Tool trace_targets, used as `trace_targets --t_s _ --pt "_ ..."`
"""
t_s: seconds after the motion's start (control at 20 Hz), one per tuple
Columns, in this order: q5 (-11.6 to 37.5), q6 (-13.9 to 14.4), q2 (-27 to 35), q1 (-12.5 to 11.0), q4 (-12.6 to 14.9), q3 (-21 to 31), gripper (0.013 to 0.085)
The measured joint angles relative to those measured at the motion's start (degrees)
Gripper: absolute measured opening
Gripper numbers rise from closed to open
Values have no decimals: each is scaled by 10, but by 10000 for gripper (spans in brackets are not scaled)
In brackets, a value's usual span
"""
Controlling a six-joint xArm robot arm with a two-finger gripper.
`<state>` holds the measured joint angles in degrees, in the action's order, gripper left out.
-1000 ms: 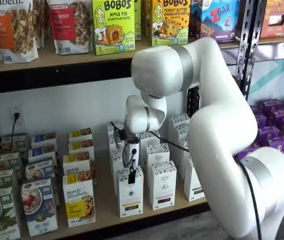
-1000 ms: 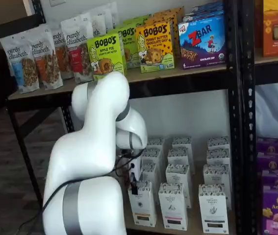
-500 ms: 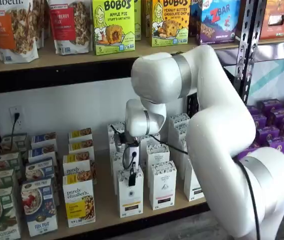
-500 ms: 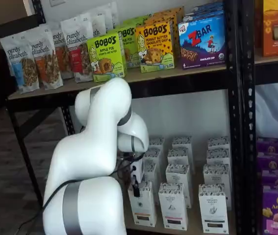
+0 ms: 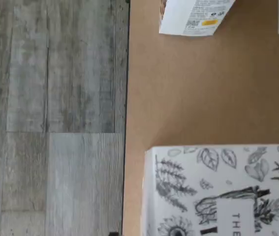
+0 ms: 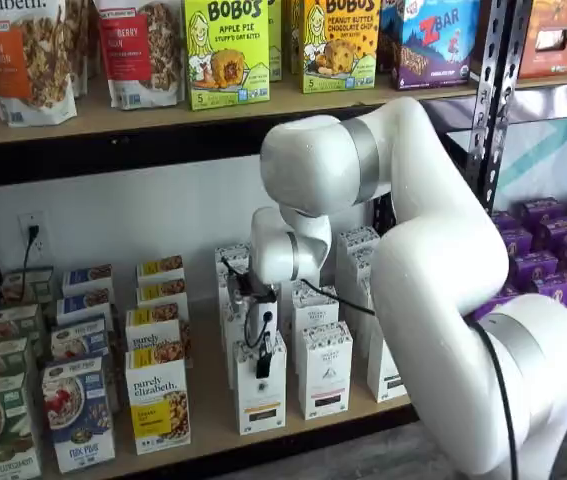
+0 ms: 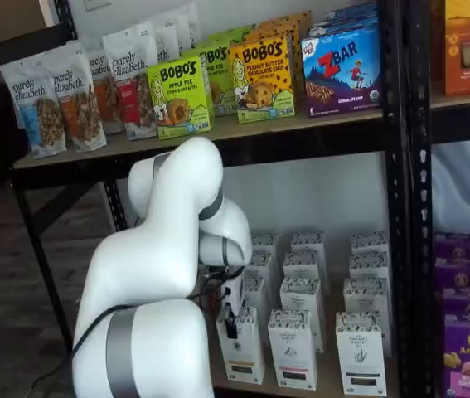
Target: Pick up the white box with a yellow strip in the middle, on the bottom shelf, the fourth box from the left
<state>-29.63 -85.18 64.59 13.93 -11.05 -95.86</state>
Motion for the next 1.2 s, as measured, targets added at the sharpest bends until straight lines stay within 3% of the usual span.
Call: trace_targets --t_s 0.4,0.65,1.2 --pt "22 -12 7 2 -15 4 850" --pt "16 -15 8 0 -17 3 690" --pt "4 -7 7 1 -8 1 690"
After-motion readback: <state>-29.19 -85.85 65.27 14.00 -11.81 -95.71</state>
